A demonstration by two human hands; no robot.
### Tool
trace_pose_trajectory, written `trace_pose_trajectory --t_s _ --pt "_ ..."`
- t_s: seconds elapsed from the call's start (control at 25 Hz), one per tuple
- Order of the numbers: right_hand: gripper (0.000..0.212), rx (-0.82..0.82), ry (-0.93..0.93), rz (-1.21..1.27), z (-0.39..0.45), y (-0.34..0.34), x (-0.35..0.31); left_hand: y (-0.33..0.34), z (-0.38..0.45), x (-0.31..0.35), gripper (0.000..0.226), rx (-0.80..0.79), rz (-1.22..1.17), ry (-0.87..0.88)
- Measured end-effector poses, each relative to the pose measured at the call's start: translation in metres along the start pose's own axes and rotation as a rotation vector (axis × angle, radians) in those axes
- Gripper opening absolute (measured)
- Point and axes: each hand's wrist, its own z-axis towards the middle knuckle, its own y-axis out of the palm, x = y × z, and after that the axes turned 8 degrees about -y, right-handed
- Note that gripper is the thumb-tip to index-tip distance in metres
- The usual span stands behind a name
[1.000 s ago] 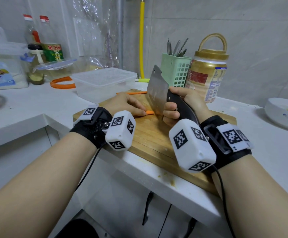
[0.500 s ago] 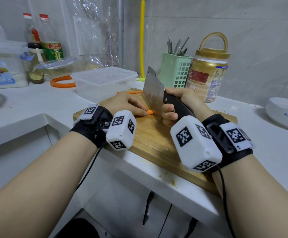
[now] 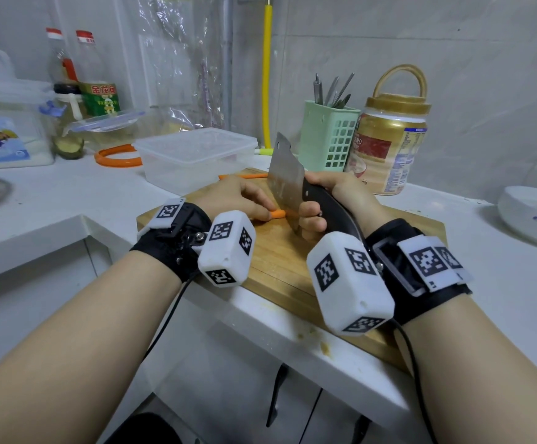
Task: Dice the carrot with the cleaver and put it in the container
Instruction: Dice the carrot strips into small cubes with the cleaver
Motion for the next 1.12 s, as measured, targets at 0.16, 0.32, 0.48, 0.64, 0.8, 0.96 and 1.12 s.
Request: trace_pose_trajectory --t_s 0.16,0.32,0.48,0.64,0.8,0.96,1.12 --pt "0.027 -0.009 -0.007 0.09 -0.005 -0.006 -0.001 0.002 -0.003 0.001 0.016 0.034 -0.052 -0.017" --pt "0.026 -0.023 -0.034 0.139 -0.007 -0.008 -0.001 0.001 -0.002 -0.001 0.01 0.028 -0.035 -0.018" --pt "0.033 -0.057 -0.073 0.178 -0.009 -0.006 0.0 0.001 0.0 -0.003 0.005 0.01 -0.02 -0.005" --pt "0.037 -0.065 -0.071 0.149 -0.01 -0.004 0.0 0.0 -0.001 -0.002 0.005 0.012 -0.016 -0.009" --pt "0.034 -0.039 -0.054 0.06 -0.01 -0.001 -0.001 0.0 -0.001 -0.002 0.005 -0.001 -0.017 -0.003" --pt "0.026 -0.026 -0.017 -0.003 -0.005 0.001 -0.002 -0.001 -0.001 -0.003 0.004 -0.001 -0.015 -0.009" --pt "0.026 -0.013 0.023 0.001 0.0 0.001 -0.003 -0.001 -0.003 -0.001 0.005 -0.024 -0.018 0.002"
